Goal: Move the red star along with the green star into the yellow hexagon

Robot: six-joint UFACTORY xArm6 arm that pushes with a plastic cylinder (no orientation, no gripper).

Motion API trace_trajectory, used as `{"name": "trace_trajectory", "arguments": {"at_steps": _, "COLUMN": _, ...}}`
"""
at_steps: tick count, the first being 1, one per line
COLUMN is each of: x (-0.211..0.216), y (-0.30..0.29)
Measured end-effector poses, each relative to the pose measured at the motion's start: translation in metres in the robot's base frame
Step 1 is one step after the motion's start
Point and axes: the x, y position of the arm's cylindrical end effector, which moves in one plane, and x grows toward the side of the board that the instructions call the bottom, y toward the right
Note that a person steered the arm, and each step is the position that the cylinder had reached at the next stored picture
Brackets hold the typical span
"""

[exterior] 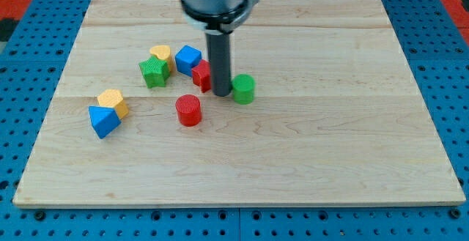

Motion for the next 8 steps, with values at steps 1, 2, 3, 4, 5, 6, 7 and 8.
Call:
{"name": "trace_trajectory", "arguments": {"at_steps": 1, "x": -0.015, "y": 0.029}}
{"name": "trace_trajectory", "arguments": {"at_steps": 2, "x": -0.023, "y": 0.011}}
{"name": "trace_trajectory", "arguments": {"at_steps": 3, "x": -0.016, "y": -0.047}}
{"name": "trace_trajectory", "arguments": {"at_steps": 4, "x": -0.016, "y": -0.057}}
{"name": "trace_trajectory", "arguments": {"at_steps": 5, "x": -0.041, "y": -0.058}}
{"name": "trace_trajectory", "arguments": {"at_steps": 6, "x": -0.066, "y": -0.068}}
{"name": "trace_trajectory", "arguments": {"at_steps": 7, "x": -0.072, "y": -0.106}}
{"name": "trace_trajectory", "arguments": {"at_steps": 8, "x": -0.072, "y": -0.143}}
